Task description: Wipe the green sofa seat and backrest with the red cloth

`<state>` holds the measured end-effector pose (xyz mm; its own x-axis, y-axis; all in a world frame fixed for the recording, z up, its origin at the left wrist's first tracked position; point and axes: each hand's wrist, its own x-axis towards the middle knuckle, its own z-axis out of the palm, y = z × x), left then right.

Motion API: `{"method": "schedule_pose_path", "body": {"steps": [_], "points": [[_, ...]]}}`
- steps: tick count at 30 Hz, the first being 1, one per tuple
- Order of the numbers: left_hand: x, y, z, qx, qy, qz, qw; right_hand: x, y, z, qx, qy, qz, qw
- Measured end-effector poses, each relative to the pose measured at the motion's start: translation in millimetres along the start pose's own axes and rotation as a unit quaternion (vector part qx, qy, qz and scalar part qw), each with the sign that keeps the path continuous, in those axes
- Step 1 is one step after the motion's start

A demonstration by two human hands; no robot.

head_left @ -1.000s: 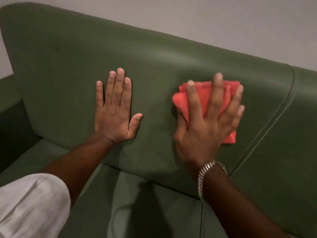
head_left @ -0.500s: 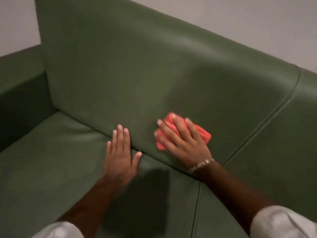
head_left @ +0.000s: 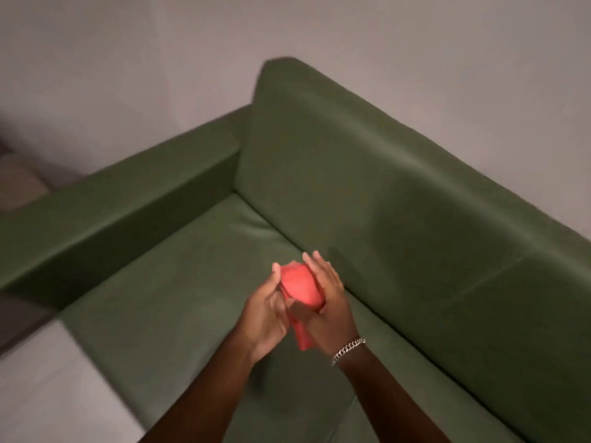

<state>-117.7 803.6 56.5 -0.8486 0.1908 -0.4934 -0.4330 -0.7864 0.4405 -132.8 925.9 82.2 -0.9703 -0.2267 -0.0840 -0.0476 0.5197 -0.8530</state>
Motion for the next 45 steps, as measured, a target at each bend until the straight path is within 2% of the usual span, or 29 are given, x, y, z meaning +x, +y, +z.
{"method": "schedule_pose_path", "body": {"steps": [2, 4, 6, 9, 14, 19, 23, 26, 28, 33, 36, 39, 41, 43, 45], "points": [[-32, 29, -5, 0.013, 0.04, 0.02, 0.999, -9, -43, 19, 0.098, -0.028, 0.034, 0.994], [-60, 62, -20, 0.067, 0.088, 0.055, 0.992, -13, -76, 40, 0.193, -0.018, 0.06, 0.979], [-87, 107, -40, 0.1, 0.114, 0.085, 0.985, -8, -109, 67, 0.215, 0.007, 0.086, 0.973], [-130, 176, -77, 0.105, 0.13, 0.116, 0.979, 1, -155, 125, 0.243, -0.033, 0.138, 0.959], [-205, 286, -156, 0.141, 0.153, 0.13, 0.969, 21, -242, 241, 0.226, -0.068, 0.152, 0.96], [-265, 378, -249, 0.099, 0.202, 0.128, 0.966, 47, -317, 355, 0.214, -0.107, 0.151, 0.959], [-274, 430, -316, 0.094, 0.339, 0.154, 0.923, 83, -353, 443, 0.168, -0.135, 0.147, 0.965], [-263, 460, -357, 0.088, 0.439, 0.166, 0.878, 116, -361, 506, 0.131, -0.169, 0.136, 0.968], [-249, 477, -388, 0.072, 0.479, 0.166, 0.859, 139, -357, 553, 0.105, -0.19, 0.123, 0.968], [-198, 509, -478, 0.105, 0.595, 0.149, 0.783, 186, -312, 674, 0.059, -0.229, 0.1, 0.966], [-169, 508, -538, 0.112, 0.599, 0.131, 0.782, 201, -281, 731, 0.032, -0.232, 0.089, 0.968], [-150, 503, -586, 0.077, 0.567, 0.124, 0.811, 212, -249, 777, 0.009, -0.222, 0.094, 0.97], [-149, 503, -601, 0.044, 0.556, 0.124, 0.821, 216, -244, 792, -0.012, -0.246, 0.105, 0.963], [-154, 509, -603, 0.041, 0.563, 0.113, 0.818, 220, -257, 791, -0.011, -0.239, 0.099, 0.966], [-170, 525, -588, 0.083, 0.587, 0.114, 0.797, 222, -286, 774, 0.035, -0.207, 0.097, 0.973]]}}
